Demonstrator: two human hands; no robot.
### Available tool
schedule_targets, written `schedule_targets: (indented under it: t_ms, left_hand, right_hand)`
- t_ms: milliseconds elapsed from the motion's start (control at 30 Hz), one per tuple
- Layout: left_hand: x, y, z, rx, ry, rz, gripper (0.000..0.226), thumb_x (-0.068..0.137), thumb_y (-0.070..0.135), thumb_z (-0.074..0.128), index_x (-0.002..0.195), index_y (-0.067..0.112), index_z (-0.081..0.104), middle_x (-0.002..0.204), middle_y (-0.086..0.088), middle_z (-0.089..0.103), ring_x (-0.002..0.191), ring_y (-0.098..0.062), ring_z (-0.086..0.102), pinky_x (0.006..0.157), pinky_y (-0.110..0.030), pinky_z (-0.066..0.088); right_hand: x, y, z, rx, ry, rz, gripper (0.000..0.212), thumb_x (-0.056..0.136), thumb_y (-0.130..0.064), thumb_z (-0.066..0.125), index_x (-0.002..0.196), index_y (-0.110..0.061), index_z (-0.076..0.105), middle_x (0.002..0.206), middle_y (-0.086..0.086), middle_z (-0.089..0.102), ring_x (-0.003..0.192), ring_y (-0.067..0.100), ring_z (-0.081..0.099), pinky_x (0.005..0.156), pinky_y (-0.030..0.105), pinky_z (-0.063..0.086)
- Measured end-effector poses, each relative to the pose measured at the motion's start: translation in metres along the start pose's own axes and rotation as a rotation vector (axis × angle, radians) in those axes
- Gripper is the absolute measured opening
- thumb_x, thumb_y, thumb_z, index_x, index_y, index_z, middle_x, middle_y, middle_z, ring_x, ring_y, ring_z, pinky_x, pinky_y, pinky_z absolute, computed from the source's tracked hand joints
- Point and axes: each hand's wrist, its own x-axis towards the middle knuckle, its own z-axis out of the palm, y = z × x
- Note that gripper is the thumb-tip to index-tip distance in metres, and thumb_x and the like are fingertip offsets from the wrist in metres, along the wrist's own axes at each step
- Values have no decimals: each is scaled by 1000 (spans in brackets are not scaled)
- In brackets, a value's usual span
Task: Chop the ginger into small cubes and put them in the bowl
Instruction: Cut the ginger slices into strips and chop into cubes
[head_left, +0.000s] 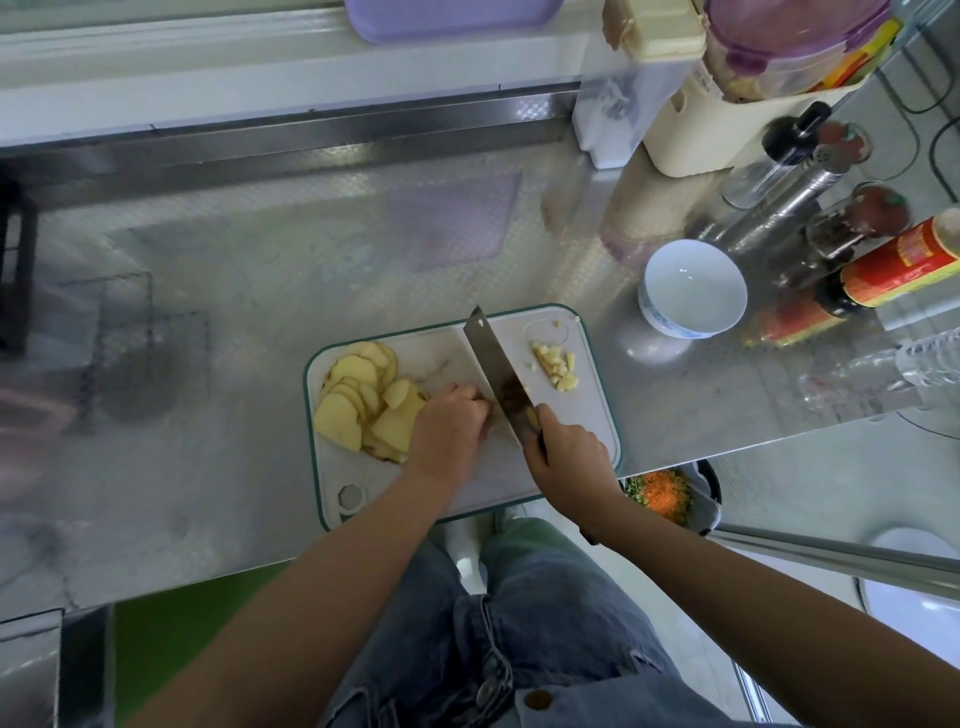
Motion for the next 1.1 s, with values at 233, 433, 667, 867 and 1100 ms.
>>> schedule_targets:
  t_ms: [233,433,667,867,1100]
  left_hand:
    - [-2,-2,-5,110,-5,1,28,98,32,46,108,19,68,109,1,64,105,-20,50,88,-29,35]
    - [-2,0,-1,28,28,-15,25,95,24,52,101,14,75,99,-6,67,99,-25,52,82,-31,36]
    - [-2,-1,2,16,28,-14,25,94,22,53,103,15,75,96,-4,65,97,-22,51,77,-28,36]
    - [-2,-5,0,59,48,7,23,93,30,57,100,17,75,96,0,65,99,-20,51,80,-30,41]
    - [-8,-7,-9,237,108,-6,21,70,40,79,81,23,75,81,1,65,90,-25,58,77,-37,44]
  right_hand:
    - [0,-6,-20,6,10,-55,18,99,-31,41,107,-16,46,75,6,61,61,24,59,62,41,54]
    - [0,-9,-12,-46,-56,-27,15,99,-28,39,104,-15,45,73,6,58,59,21,55,55,30,46]
    - [-3,-9,4,-42,-43,5,15,98,-22,41,109,-13,46,76,7,61,63,25,58,61,34,50]
    - [-4,-5,0,6,-16,-3,16,99,-26,40,107,-13,46,76,8,62,63,28,58,60,36,49]
    - [-5,-13,-13,6,-19,-60,17,100,-30,40,103,-15,46,72,5,59,59,23,57,57,34,49]
